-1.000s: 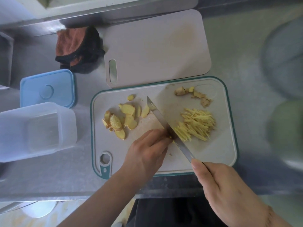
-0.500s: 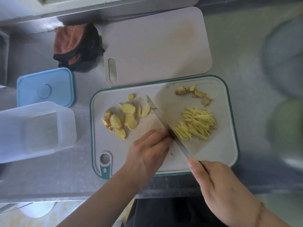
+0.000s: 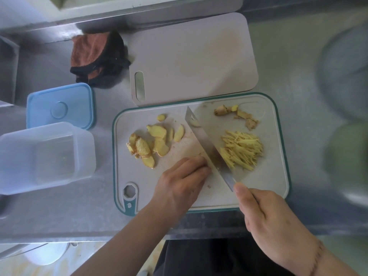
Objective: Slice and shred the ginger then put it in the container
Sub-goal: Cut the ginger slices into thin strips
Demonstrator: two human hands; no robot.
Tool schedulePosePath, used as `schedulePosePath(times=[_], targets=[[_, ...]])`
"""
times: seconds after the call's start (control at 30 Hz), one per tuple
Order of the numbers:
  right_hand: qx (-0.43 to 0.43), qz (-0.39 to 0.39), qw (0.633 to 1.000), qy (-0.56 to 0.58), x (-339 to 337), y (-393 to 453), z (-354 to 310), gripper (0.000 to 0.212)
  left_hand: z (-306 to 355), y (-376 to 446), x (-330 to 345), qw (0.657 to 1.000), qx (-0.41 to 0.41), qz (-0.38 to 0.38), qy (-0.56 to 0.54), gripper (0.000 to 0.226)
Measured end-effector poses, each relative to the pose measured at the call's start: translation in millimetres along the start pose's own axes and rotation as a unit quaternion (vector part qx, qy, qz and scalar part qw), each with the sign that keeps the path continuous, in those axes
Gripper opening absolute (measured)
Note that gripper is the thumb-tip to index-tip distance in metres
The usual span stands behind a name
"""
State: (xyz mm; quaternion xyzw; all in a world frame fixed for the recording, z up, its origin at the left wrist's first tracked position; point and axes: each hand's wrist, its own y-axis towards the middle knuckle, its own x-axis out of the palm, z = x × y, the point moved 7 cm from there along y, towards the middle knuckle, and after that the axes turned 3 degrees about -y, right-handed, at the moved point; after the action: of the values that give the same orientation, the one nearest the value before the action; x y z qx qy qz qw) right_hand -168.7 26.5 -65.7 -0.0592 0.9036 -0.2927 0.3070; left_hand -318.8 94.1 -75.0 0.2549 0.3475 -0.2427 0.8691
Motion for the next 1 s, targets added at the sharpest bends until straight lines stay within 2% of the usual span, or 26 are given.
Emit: schedulePosePath(times=[0.3, 0.83, 1.0], targets=[[0.004, -0.011, 1.0, 0.011, 2.2, -9.6, -4.7, 0.065, -2.3, -2.4, -1.4, 1.0, 0.003, 0.024, -0.011, 0.01], [0.007, -0.021, 1.0, -0.013, 4.1, -8.2, -5.5, 0.068, -1.2, -3.1, 0.9, 1.0, 0.019, 0.018, 0.004, 0.01], [0.011, -0.028, 0.999, -0.018, 3.0, -8.9, -9.5, 0.061, -2.6, -2.6, 1.1, 0.999, 0.025, 0.02, 0.008, 0.011]])
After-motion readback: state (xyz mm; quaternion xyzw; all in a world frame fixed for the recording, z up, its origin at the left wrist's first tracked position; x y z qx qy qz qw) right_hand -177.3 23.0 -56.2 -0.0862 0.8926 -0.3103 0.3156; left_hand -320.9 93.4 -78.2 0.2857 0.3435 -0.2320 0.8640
